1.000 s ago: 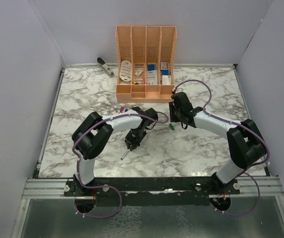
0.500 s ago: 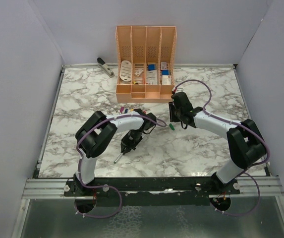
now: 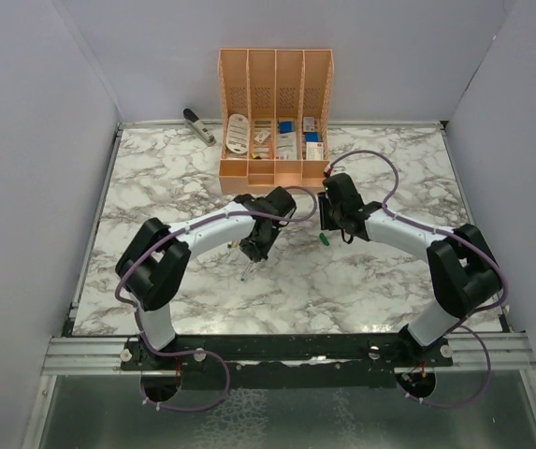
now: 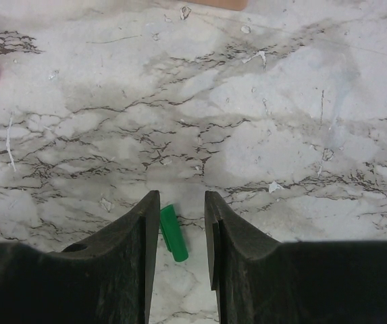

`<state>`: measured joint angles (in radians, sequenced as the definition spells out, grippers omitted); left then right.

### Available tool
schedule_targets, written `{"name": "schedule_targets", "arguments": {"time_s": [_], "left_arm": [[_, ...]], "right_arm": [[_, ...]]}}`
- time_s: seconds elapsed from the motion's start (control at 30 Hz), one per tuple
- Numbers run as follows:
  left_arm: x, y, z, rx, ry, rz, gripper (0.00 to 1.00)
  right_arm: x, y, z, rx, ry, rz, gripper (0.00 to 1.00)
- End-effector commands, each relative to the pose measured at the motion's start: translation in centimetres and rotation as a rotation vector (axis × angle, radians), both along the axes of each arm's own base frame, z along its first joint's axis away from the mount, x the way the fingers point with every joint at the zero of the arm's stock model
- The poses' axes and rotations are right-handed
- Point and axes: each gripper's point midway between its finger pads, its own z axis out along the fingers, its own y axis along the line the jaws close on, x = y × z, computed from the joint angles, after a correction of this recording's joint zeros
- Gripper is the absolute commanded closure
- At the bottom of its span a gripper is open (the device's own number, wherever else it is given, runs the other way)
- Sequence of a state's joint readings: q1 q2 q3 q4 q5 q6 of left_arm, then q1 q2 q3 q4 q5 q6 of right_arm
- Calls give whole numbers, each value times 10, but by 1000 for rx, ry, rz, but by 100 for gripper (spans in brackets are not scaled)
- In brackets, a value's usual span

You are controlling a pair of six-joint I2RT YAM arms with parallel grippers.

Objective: Insert the pens into the pen caps

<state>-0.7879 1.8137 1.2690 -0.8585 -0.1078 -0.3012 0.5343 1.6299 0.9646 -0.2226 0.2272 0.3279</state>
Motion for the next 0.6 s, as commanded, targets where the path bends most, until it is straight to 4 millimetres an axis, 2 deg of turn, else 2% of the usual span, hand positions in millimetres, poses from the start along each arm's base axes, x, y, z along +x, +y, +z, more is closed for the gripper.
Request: {"name": "schedule_targets", "arguments": {"time_s": [0.0, 0.13, 0.23, 0.43, 0.57], "left_arm": [[33, -23, 34, -137, -164, -9, 100], [36, -30, 39, -198, -192, -31, 100], [41, -36, 54, -257, -235, -45, 100], [58, -44, 73, -376, -292, -53, 100], [72, -43, 78, -447, -301, -28, 100]], "right_arm": [[15, 1, 5, 1, -36, -13, 68], [12, 5, -2, 9, -7, 5, 68], [7, 7, -9, 14, 20, 22, 68], [-1, 12, -20, 20, 69, 64, 68], [-6, 13, -24, 24, 93, 86, 67]]}}
